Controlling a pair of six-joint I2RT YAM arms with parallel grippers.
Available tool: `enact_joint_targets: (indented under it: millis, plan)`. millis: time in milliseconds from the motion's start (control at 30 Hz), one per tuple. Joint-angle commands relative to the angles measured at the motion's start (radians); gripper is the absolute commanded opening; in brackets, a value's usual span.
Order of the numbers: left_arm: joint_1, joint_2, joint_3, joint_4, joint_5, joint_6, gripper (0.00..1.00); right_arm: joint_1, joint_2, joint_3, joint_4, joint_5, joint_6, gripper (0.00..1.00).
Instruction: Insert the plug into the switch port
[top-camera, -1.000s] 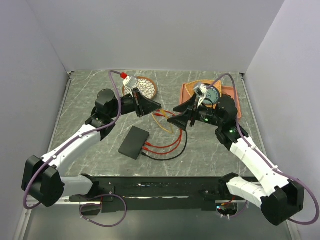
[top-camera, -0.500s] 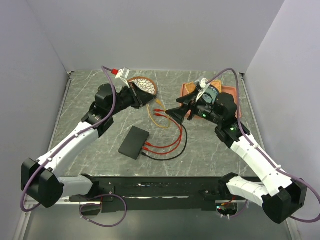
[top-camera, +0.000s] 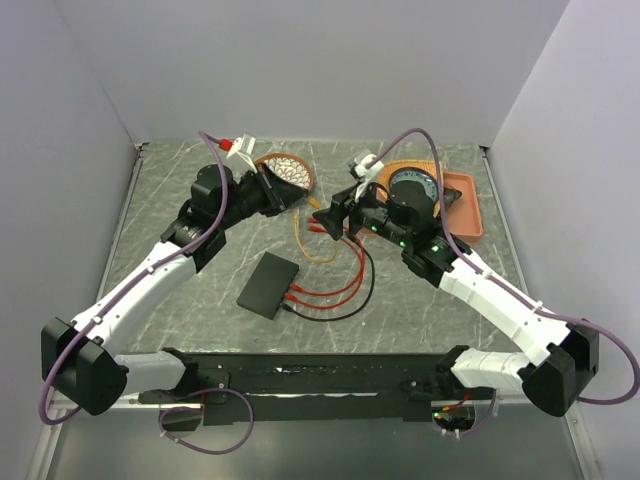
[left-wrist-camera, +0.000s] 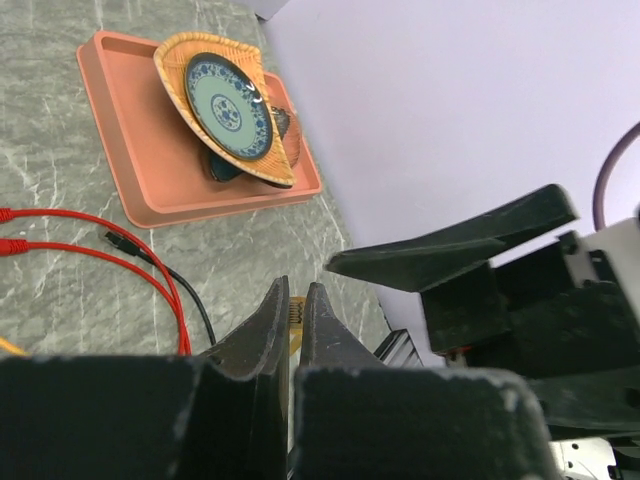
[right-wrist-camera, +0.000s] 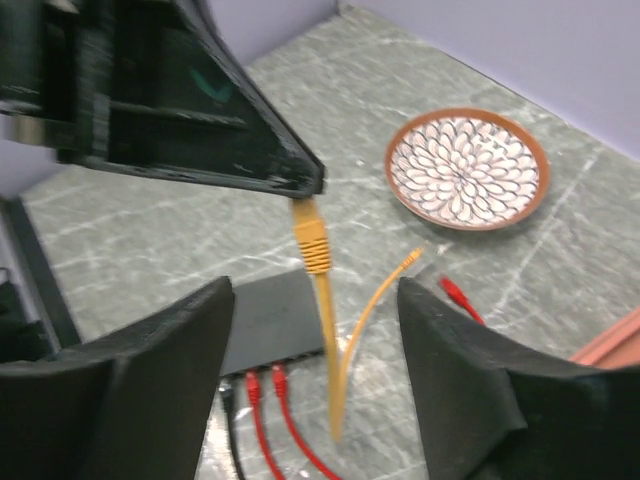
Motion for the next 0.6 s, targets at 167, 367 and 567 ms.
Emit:
enact_joint_targets:
  millis: [167,367,567]
  plan:
    - [0.000,-0.023,0.034,0.019,-0.008,0.003,0.01,0.019,0.070,0.058,0.065,0.068,-0.010,0.57]
    - [0.001,0.002,0.047,0.018,0.021,0.005,0.01,0.020,0.098,0.074,0.066,0.069,0.000,0.50]
    - [0.001,0.019,0.047,0.024,0.041,0.000,0.01,0.020,0.113,0.091,0.071,0.050,0.010,0.46]
